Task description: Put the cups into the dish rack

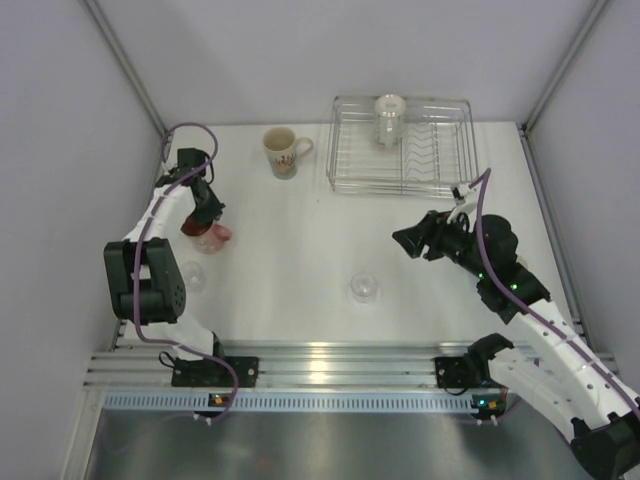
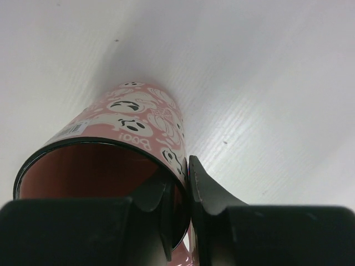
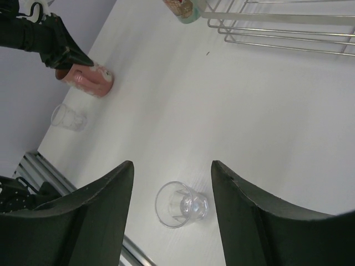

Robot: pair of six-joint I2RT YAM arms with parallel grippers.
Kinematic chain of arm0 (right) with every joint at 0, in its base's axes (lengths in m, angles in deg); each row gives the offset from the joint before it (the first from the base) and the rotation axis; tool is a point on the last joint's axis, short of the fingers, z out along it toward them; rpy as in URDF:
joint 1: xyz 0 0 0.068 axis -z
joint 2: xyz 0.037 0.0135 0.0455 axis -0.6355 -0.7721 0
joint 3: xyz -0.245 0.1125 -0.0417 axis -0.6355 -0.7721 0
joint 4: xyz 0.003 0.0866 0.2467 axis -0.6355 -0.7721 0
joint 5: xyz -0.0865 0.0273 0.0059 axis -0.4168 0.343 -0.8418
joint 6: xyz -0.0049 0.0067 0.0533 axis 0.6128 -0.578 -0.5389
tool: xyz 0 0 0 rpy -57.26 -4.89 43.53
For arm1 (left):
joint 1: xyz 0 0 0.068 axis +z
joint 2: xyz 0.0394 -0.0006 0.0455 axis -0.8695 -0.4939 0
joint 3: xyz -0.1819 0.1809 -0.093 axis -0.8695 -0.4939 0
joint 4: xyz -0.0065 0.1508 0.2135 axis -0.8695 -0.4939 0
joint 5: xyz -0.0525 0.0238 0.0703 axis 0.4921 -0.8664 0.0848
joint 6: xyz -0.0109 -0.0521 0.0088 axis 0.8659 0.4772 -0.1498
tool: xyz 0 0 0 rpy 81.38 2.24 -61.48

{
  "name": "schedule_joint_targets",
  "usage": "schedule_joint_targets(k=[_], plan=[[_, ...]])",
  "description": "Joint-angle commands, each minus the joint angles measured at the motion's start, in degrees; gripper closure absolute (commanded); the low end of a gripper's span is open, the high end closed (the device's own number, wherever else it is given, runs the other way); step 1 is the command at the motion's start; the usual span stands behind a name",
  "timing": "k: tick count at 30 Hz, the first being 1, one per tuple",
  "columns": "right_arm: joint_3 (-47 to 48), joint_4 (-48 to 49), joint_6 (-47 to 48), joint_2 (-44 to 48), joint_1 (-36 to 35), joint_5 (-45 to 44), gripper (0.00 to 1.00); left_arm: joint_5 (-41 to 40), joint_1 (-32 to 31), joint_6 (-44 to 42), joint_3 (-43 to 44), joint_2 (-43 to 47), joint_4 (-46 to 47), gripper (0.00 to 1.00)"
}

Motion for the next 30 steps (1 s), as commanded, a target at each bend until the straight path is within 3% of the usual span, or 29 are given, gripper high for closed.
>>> schedule_joint_targets(k=[1,7,11,14,15,18,22,24,30], plan=[[1.39,1.69,-1.74,0.32,-0.41,3.84,0.41,6.00,-0.01,0.48,1.95,5.65,2.16,1.00],[5.25,-1.02,-4.11,-0.56,-0.50,5.26,0.38,15.13,-0.10,-0.93,2.30,13.64,4.09,1.00],[7.45,-0.07,-8.75,-2.84,-0.50,8.06,0.31,22.77,-0.19,0.21,-0.06,21.20,9.36,1.00],[7.46,3.00,-12.97,-5.73,-0.50,12.55,0.23,27.19,-0.28,3.02,-3.92,28.49,16.64,1.00],[7.37,6.06,-14.21,-6.62,-0.59,13.60,0.13,30.16,-0.71,4.16,-5.51,30.43,19.19,1.00],[8.07,11.34,-17.90,-11.27,-1.37,17.38,0.09,33.96,-1.33,10.74,-12.89,38.16,32.45,1.00],[10.00,18.82,-20.98,-17.85,-5.41,18.18,0.08,36.43,-1.77,16.03,-20.19,46.00,47.32,1.00],[10.79,21.90,-22.39,-20.06,-8.83,18.27,0.08,40.35,-3.08,15.95,-19.59,45.75,48.65,1.00],[13.78,34.90,-28.62,-30.34,-15.52,19.41,0.10,45.22,-8.71,21.75,-25.38,45.04,67.01,1.00]])
